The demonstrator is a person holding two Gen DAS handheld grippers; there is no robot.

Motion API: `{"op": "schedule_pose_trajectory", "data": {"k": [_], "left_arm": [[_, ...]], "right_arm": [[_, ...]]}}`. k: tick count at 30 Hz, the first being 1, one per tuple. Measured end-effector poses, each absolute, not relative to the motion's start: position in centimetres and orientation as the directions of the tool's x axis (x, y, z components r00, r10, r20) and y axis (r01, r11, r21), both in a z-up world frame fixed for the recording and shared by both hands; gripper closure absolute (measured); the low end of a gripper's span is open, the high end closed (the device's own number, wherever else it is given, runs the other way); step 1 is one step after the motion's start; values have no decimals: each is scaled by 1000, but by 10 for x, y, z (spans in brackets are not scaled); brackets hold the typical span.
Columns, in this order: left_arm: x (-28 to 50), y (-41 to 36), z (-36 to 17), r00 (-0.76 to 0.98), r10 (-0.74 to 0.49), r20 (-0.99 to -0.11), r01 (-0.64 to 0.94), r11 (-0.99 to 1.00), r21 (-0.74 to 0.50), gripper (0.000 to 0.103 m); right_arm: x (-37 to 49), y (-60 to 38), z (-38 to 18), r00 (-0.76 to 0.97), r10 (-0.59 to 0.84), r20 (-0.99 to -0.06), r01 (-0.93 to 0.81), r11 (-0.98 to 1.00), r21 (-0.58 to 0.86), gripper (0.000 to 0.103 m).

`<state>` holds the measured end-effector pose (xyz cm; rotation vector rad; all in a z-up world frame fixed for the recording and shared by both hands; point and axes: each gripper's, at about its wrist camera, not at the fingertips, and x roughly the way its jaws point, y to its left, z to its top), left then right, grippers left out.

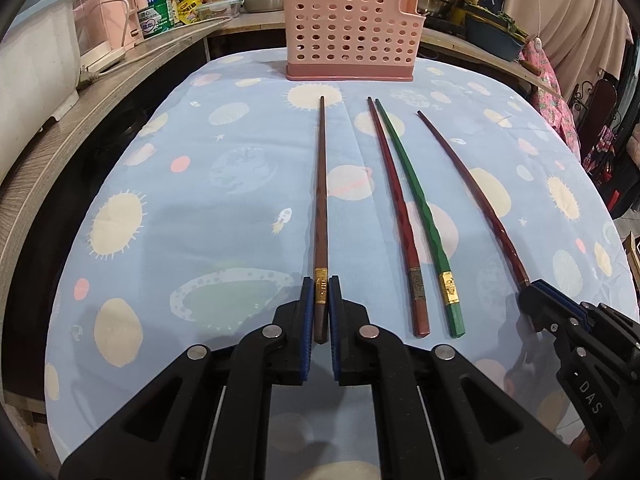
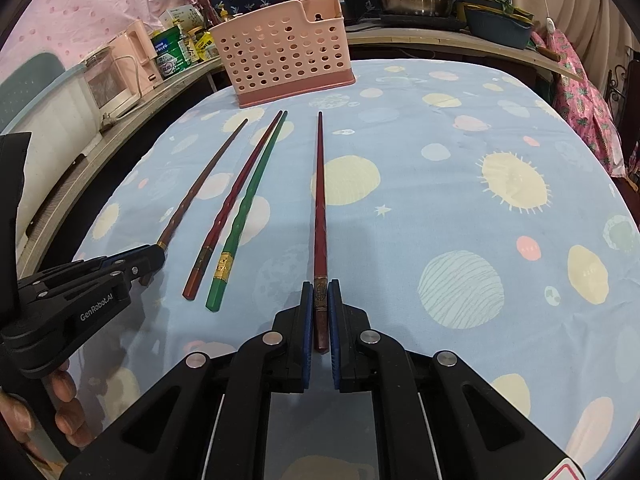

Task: Organize utensils
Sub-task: 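Carry both held chopsticks up into the pink basket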

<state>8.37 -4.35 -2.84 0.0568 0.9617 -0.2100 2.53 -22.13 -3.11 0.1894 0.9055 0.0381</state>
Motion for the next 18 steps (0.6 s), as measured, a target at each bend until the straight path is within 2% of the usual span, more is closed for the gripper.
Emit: {"op": "schedule_pose_trajectory", "data": {"k": [6, 18], "left_arm": [[84, -31, -6, 579, -164, -799, 188, 980, -65, 96], [96, -16, 63, 663, -197, -723, 187, 978, -95, 96]], "right_arm": [[21, -222, -11, 645, 125, -754, 37, 980, 194, 96], [31, -242, 64, 747, 120, -654, 23, 978, 206, 96]]}}
